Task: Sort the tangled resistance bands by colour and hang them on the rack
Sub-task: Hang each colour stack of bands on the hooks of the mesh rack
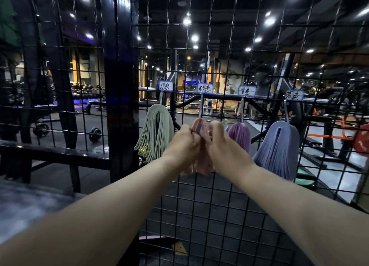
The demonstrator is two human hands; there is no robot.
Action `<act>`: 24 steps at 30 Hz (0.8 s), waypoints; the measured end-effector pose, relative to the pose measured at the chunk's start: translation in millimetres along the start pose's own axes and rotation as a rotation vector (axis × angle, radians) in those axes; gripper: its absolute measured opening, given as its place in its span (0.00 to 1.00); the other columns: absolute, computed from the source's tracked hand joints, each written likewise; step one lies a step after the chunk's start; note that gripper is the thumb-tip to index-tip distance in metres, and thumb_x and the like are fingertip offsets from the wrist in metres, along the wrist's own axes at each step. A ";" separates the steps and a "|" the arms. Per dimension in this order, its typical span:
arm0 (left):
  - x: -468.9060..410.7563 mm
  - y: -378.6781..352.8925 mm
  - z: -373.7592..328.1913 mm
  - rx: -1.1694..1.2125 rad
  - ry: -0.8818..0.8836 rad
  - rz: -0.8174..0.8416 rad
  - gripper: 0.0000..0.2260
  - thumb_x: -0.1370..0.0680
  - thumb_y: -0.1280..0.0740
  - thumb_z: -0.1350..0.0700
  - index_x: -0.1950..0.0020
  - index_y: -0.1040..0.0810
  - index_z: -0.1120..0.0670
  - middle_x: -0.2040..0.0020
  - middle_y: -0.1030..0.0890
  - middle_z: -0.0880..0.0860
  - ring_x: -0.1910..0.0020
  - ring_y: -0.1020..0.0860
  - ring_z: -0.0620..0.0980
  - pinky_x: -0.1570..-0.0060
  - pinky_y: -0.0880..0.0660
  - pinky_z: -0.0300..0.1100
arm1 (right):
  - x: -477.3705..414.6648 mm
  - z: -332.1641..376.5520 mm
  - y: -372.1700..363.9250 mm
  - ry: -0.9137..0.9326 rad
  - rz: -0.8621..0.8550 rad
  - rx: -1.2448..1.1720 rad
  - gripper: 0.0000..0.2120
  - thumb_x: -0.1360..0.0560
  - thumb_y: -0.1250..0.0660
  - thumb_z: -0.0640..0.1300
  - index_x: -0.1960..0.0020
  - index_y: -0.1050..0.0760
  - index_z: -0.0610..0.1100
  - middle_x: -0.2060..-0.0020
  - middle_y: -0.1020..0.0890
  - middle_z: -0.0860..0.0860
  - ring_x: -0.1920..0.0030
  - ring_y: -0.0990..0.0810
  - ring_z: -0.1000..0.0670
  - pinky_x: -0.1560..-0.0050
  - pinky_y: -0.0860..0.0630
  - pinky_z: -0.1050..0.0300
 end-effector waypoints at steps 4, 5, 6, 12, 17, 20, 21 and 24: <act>7.8 -12.2 17.0 0.294 0.098 0.005 0.13 0.15 0.48 0.45 0.44 0.32 0.53 0.48 0.21 0.60 0.51 0.18 0.60 0.52 0.19 0.59 | -3.7 -15.6 -3.8 -0.223 0.082 -0.319 0.10 0.18 0.36 0.48 0.41 0.30 0.44 0.50 0.18 0.46 0.51 0.18 0.46 0.47 0.21 0.46; 9.7 -16.3 19.3 0.353 0.118 0.017 0.12 0.15 0.48 0.46 0.42 0.32 0.52 0.47 0.21 0.60 0.49 0.18 0.60 0.51 0.19 0.58 | -4.7 -18.8 -4.5 -0.268 0.111 -0.347 0.10 0.19 0.35 0.49 0.42 0.28 0.43 0.51 0.17 0.47 0.51 0.18 0.46 0.47 0.20 0.45; 10.9 -19.7 20.8 0.421 0.130 0.023 0.11 0.14 0.48 0.47 0.40 0.31 0.52 0.46 0.21 0.60 0.49 0.18 0.59 0.52 0.18 0.55 | -5.3 -21.9 -5.7 -0.305 0.133 -0.376 0.10 0.19 0.34 0.49 0.44 0.25 0.43 0.53 0.17 0.47 0.52 0.17 0.46 0.47 0.20 0.45; 29.9 -38.5 28.2 0.757 0.177 0.146 0.13 0.13 0.49 0.56 0.32 0.29 0.55 0.55 0.18 0.54 0.67 0.19 0.46 0.72 0.23 0.38 | -4.2 -25.1 -12.2 -0.320 0.287 -0.356 0.06 0.21 0.31 0.45 0.48 0.18 0.42 0.60 0.15 0.48 0.59 0.15 0.49 0.51 0.17 0.46; 39.6 -50.2 48.1 0.724 0.161 0.098 0.11 0.14 0.43 0.56 0.37 0.23 0.56 0.53 0.17 0.54 0.58 0.21 0.49 0.58 0.22 0.43 | -0.2 -19.2 -18.5 -0.277 0.348 -0.211 0.05 0.21 0.32 0.44 0.50 0.22 0.42 0.60 0.19 0.49 0.58 0.18 0.46 0.59 0.21 0.53; 42.5 -52.0 61.2 0.711 0.198 0.032 0.11 0.14 0.42 0.58 0.41 0.21 0.57 0.50 0.16 0.59 0.53 0.20 0.53 0.46 0.21 0.52 | 0.9 -12.6 -16.0 -0.236 0.342 -0.125 0.07 0.21 0.38 0.40 0.50 0.22 0.38 0.58 0.23 0.46 0.53 0.20 0.41 0.56 0.27 0.52; 43.4 -52.8 63.8 0.714 0.219 0.020 0.11 0.14 0.43 0.59 0.43 0.20 0.56 0.49 0.16 0.60 0.52 0.19 0.54 0.44 0.21 0.53 | 1.8 -13.1 -16.5 -0.244 0.349 -0.121 0.08 0.20 0.39 0.40 0.51 0.22 0.39 0.58 0.22 0.45 0.54 0.21 0.41 0.55 0.26 0.51; 45.5 -52.3 69.4 0.706 0.277 -0.009 0.10 0.15 0.42 0.60 0.45 0.20 0.54 0.53 0.15 0.55 0.56 0.19 0.49 0.54 0.20 0.42 | 4.5 -14.7 -19.2 -0.275 0.365 -0.142 0.09 0.20 0.40 0.41 0.52 0.23 0.39 0.58 0.19 0.44 0.56 0.19 0.42 0.54 0.20 0.48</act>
Point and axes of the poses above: each hand's wrist, its own x-axis away from the middle knuckle, its own y-axis out of the back of the hand, z = x × y, the point moved 6 cm from there along -x, towards the middle knuckle
